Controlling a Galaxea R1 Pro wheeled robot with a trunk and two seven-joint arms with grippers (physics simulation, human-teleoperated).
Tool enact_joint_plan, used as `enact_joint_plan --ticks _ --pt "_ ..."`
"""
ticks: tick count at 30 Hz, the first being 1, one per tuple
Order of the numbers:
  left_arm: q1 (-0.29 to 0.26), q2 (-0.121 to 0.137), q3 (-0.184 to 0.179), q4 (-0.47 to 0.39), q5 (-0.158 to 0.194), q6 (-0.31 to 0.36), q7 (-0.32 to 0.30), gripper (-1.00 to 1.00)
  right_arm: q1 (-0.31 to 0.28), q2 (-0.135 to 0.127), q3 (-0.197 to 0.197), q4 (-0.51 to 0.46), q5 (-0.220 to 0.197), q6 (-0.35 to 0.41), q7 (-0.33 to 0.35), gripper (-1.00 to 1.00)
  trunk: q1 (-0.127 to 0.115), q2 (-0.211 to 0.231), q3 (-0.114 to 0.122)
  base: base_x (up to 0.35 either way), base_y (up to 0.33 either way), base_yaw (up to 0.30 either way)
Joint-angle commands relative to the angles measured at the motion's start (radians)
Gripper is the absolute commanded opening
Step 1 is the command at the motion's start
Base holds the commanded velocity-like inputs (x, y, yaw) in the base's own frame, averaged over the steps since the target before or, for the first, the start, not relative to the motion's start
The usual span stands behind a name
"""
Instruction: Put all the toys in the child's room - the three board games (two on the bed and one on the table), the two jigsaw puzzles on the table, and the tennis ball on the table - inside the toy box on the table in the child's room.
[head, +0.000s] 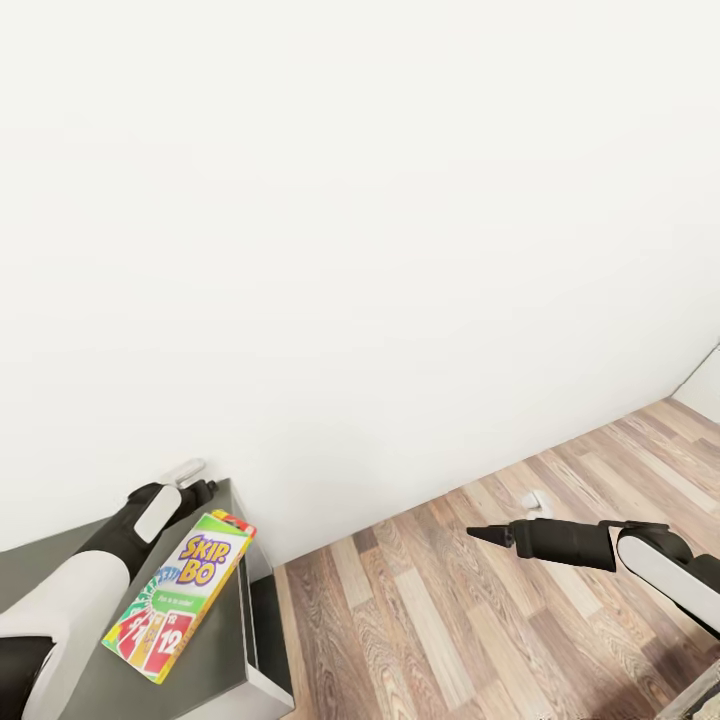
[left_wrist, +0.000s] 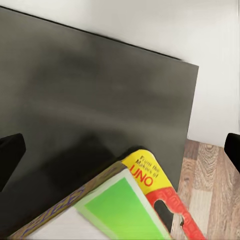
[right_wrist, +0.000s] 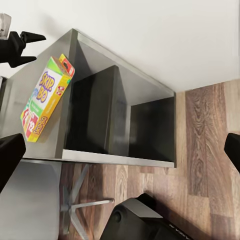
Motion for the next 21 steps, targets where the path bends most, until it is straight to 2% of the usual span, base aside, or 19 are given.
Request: enact_joint_plan --ticks 1,15,21 --pt "0.0 0.0 -0.005 0.0 0.01 0.003 0.008 1.0 -0.002 -0.001 0.003 0.0 -0.007 0.003 0.0 1.0 0.001 -0.002 -0.002 0.0 0.0 -0.133" --pt "-0.001 -0.002 -0.006 0.009 0.01 0.002 0.006 1.0 -0.002 -0.001 0.002 0.0 -0.007 0.004 0.0 1.0 0.001 -0.002 -0.002 0.0 0.0 -0.198" --pt "0.0 -0.003 -0.006 0.013 0.01 0.001 0.005 1.0 -0.002 -0.001 0.002 0.0 -0.007 0.005 0.0 1.0 0.001 -0.002 -0.002 0.0 0.0 -0.132"
